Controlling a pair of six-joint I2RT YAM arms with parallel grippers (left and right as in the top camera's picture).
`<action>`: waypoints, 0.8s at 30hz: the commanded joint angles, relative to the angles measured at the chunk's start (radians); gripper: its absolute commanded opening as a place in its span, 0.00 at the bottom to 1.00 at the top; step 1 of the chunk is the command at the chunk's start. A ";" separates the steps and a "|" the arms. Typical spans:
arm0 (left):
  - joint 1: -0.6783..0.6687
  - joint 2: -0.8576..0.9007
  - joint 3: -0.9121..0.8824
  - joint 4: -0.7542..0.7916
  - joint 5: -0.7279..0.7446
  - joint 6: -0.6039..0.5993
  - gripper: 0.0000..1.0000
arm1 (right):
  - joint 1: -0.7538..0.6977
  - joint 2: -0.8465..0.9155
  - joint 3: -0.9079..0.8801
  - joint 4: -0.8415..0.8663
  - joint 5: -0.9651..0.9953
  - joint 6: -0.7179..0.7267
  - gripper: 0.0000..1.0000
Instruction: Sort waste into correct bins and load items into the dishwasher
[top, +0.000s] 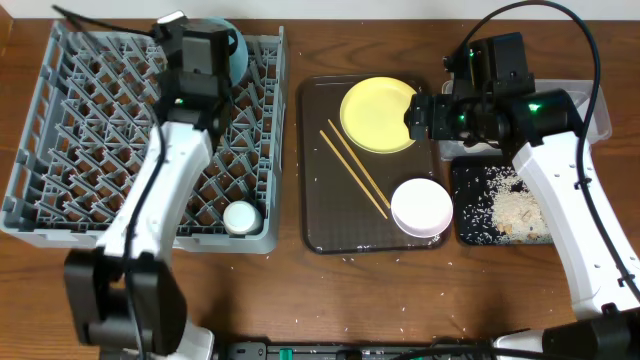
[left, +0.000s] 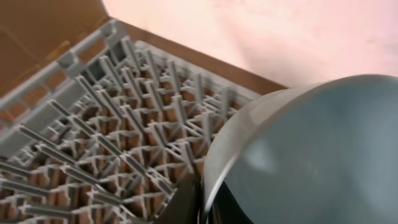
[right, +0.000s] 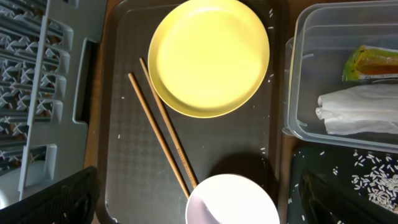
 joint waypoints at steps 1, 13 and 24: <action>-0.015 0.084 0.004 0.029 -0.166 0.064 0.07 | -0.003 0.004 -0.002 -0.001 0.005 0.006 0.99; -0.151 0.279 0.005 0.384 -0.573 0.492 0.07 | -0.003 0.004 -0.002 -0.001 0.005 0.006 0.99; -0.159 0.365 0.005 0.481 -0.685 0.592 0.08 | -0.003 0.004 -0.002 -0.001 0.005 0.006 0.99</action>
